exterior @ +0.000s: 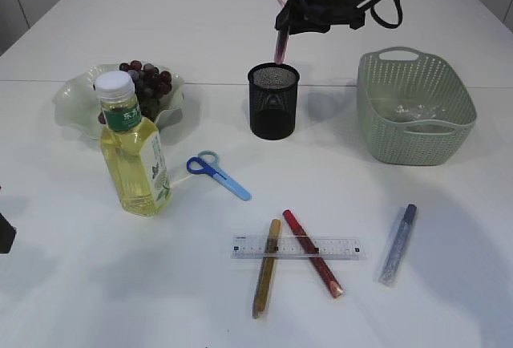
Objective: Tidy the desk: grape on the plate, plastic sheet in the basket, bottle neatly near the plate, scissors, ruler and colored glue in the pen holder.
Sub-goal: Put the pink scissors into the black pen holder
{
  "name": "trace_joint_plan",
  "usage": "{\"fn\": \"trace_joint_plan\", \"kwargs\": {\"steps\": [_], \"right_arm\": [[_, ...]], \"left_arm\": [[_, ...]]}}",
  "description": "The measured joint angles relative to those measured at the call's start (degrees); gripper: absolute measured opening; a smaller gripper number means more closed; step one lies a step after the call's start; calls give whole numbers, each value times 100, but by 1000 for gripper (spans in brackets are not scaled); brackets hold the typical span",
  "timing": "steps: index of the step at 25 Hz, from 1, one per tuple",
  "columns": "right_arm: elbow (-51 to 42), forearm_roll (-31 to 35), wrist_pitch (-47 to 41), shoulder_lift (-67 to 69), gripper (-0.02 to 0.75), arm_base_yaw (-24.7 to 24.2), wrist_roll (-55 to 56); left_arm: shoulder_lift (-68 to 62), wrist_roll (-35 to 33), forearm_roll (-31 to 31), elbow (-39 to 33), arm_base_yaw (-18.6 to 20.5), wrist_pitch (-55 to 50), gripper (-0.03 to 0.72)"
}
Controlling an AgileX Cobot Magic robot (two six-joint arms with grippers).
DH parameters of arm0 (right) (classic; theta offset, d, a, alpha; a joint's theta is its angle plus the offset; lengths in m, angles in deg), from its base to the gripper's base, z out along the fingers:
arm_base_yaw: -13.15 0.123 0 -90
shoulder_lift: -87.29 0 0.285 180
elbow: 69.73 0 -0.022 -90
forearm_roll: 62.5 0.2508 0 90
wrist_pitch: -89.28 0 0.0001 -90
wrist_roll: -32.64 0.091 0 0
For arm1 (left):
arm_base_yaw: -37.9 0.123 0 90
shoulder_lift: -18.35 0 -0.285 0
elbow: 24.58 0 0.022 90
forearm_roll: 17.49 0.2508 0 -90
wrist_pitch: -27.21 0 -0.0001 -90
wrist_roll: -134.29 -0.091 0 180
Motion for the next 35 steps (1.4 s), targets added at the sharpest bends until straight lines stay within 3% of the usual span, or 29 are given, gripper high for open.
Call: {"fn": "trace_joint_plan", "kwargs": {"steps": [12, 20, 23, 28, 35], "right_arm": [[0, 846, 628, 575, 176, 0, -2496], [0, 961, 638, 797, 178, 0, -2787], [0, 961, 638, 797, 226, 0, -2800], [0, 1103, 615, 797, 403, 0, -2800], [0, 1258, 381, 647, 437, 0, -2822]], "left_arm": [[0, 0, 0, 0, 0, -73, 417], [0, 0, 0, 0, 0, -85, 417], [0, 0, 0, 0, 0, -85, 417], [0, 0, 0, 0, 0, -85, 417], [0, 0, 0, 0, 0, -85, 417]]}}
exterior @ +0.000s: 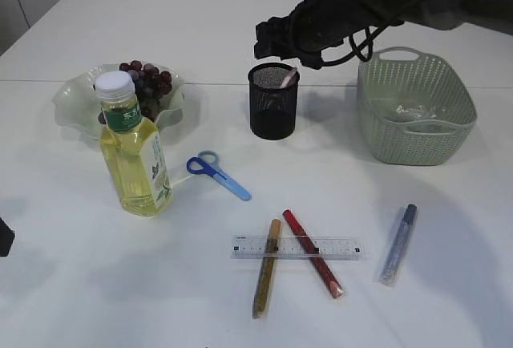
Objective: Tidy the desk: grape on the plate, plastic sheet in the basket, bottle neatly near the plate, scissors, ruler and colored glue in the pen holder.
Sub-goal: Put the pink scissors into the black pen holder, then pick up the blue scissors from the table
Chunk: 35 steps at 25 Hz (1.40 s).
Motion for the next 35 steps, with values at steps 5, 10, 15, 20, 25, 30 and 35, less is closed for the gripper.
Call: {"fn": "trace_joint_plan", "kwargs": {"steps": [5, 10, 15, 20, 25, 30, 35], "right_arm": [[0, 12, -601, -390, 438, 0, 0], [0, -208, -1660, -661, 437, 0, 402], [0, -1130, -2663, -882, 430, 0, 1459], [0, -1859, -3263, -1123, 428, 0, 2171], [14, -1932, -3492, -1253, 428, 69, 2505], [14, -2252, -3518, -1298, 427, 304, 2760], [14, -2646, -3532, -1298, 427, 610, 2828]], "left_arm": [[0, 0, 0, 0, 0, 0, 417], [0, 0, 0, 0, 0, 10, 417], [0, 0, 0, 0, 0, 10, 417], [0, 0, 0, 0, 0, 21, 417], [0, 0, 0, 0, 0, 134, 417], [0, 0, 0, 0, 0, 183, 417], [0, 0, 0, 0, 0, 183, 417]]}}
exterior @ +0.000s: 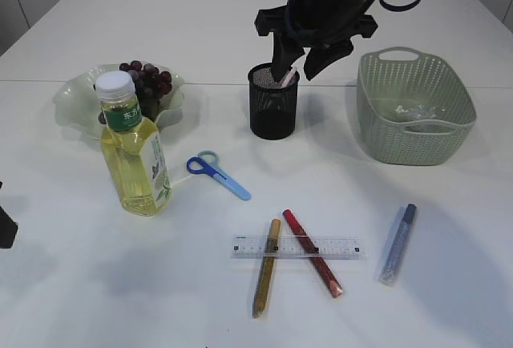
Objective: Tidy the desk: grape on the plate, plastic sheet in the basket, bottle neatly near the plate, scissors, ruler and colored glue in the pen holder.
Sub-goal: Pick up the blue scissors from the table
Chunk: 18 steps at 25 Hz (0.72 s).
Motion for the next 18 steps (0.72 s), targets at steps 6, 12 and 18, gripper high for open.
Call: {"fn": "trace_joint_plan", "kwargs": {"steps": [6, 12, 18], "right_arm": [[0, -72, -14, 0, 427, 117, 14], [0, -72, -14, 0, 426, 117, 14], [0, -94, -14, 0, 426, 117, 14]], "left_arm": [[0, 0, 0, 0, 0, 0, 417], [0, 0, 0, 0, 0, 0, 417], [0, 0, 0, 0, 0, 0, 417]]}}
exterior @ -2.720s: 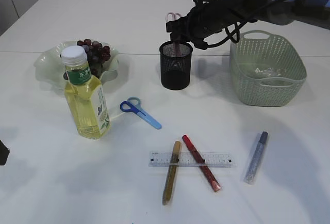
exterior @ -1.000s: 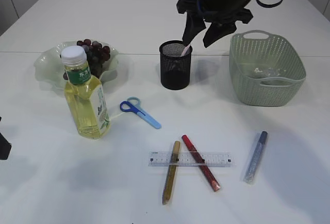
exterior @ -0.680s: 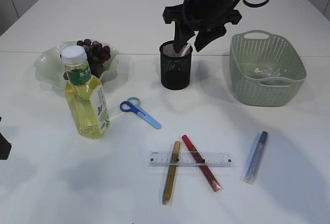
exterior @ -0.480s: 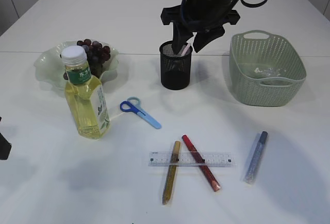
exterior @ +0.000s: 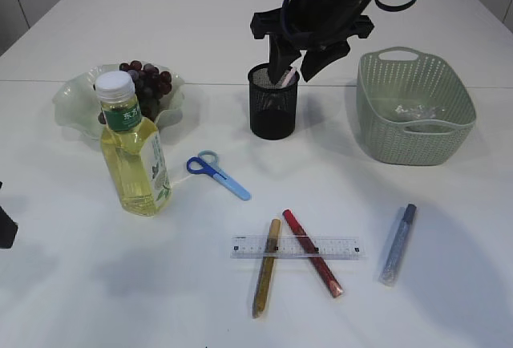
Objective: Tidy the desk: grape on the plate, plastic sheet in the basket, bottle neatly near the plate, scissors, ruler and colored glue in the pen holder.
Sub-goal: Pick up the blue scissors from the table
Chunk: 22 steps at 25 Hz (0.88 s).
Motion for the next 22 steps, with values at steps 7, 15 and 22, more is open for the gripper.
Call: {"fn": "trace_joint_plan", "kwargs": {"steps": [7, 15, 22], "right_arm": [[0, 130, -4, 0, 425, 13, -363], [0, -21, -13, 0, 423, 325, -424], [0, -21, -13, 0, 404, 412, -434]], "left_arm": [[0, 0, -3, 0, 0, -33, 417], [0, -109, -3, 0, 0, -33, 417], [0, -155, -3, 0, 0, -44, 417]]}}
